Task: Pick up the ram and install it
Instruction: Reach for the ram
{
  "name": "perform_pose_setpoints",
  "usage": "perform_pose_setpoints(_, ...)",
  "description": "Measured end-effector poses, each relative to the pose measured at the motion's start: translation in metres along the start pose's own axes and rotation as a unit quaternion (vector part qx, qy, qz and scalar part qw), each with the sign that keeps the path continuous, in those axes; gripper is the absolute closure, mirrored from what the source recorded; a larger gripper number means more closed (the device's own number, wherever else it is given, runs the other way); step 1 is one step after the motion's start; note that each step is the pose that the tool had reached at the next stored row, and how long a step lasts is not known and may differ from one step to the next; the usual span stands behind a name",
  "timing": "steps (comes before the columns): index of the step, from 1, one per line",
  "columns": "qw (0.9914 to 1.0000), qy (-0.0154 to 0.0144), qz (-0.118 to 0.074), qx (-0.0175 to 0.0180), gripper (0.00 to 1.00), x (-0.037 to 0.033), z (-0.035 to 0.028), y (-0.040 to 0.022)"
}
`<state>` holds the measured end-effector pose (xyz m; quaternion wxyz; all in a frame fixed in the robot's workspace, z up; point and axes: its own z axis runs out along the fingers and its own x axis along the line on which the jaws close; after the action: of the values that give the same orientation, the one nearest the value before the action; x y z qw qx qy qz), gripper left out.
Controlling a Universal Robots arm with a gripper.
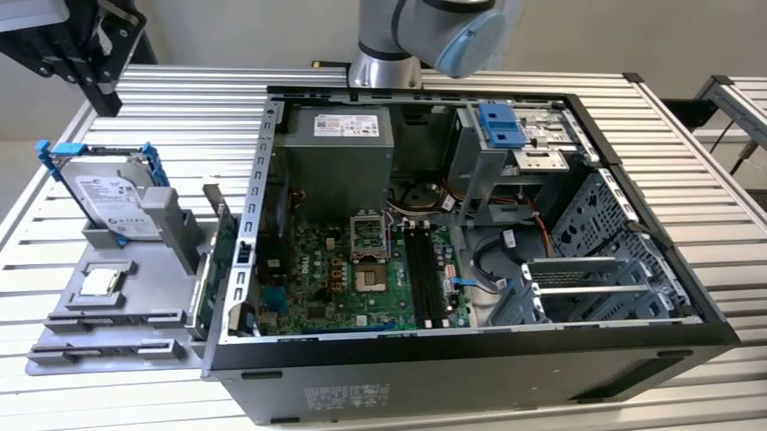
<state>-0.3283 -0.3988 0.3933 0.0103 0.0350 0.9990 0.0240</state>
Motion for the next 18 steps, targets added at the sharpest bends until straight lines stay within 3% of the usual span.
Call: perform_pose_setpoints(18,1.0,0.0,0.0,0.0,1.0,0.0449,-0.001,-0.0031)
